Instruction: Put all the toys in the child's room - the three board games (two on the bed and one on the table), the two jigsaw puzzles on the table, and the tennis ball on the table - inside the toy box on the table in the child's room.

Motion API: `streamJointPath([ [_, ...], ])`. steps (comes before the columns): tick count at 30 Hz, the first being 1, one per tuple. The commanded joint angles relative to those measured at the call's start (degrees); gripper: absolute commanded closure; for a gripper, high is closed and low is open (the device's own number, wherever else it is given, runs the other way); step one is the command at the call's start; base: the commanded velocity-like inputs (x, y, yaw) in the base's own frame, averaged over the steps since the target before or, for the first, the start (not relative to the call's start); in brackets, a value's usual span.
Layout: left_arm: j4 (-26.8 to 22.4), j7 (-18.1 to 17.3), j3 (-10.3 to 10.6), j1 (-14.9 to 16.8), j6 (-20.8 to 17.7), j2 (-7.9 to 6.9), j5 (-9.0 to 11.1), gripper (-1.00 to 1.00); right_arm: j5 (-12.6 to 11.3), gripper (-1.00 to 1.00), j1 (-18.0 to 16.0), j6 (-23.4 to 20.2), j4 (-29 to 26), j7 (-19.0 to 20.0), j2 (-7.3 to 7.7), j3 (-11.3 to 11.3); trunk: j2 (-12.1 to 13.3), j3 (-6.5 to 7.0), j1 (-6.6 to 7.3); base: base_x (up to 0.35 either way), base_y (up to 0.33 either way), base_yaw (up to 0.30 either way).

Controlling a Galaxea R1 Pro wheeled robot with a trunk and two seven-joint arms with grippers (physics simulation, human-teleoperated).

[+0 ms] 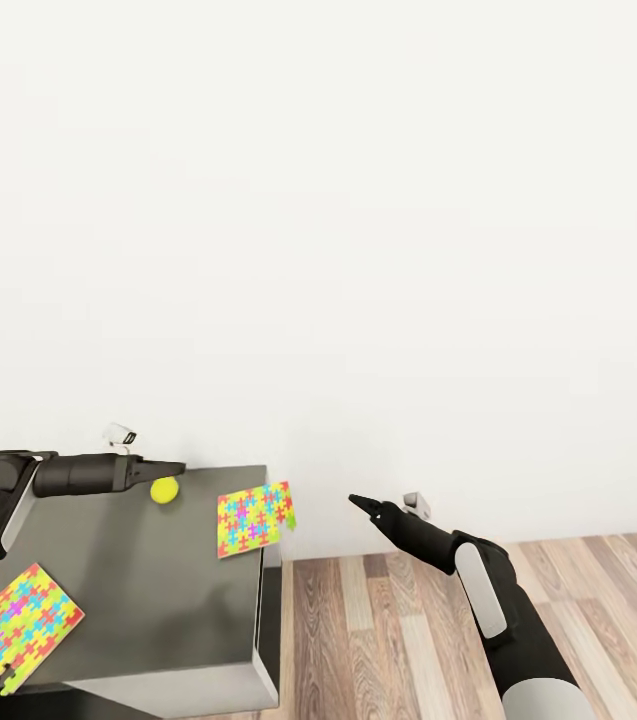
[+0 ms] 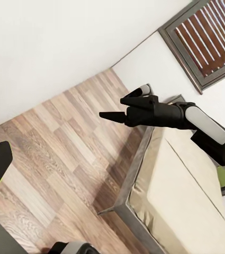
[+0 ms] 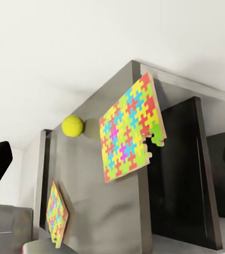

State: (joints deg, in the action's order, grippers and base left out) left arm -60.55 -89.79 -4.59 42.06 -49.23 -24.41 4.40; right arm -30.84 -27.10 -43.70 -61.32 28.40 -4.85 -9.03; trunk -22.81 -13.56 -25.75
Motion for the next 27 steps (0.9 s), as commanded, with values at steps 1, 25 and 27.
streamJointPath([
  [1,0.0,-0.2,0.0,0.0,-0.6,-0.02,0.0,-1.00,0.0,-1.00,-0.1,-0.4,0.0,0.2,-0.07,-0.2,-0.1,-0.01,-0.04,0.000,0.000,0.000],
  [25,0.1,-0.2,0.0,0.0,-0.5,0.01,0.0,-1.00,0.0,-1.00,-0.1,-0.3,0.1,0.2,-0.05,-0.1,-0.1,2.27,-0.04,-0.068,0.000,0.000],
  [27,0.1,-0.2,0.0,0.0,-0.5,0.03,0.0,-1.00,0.0,-1.00,-0.1,-0.3,0.1,0.2,-0.06,-0.1,-0.1,2.46,-0.04,-0.011,0.000,0.000],
])
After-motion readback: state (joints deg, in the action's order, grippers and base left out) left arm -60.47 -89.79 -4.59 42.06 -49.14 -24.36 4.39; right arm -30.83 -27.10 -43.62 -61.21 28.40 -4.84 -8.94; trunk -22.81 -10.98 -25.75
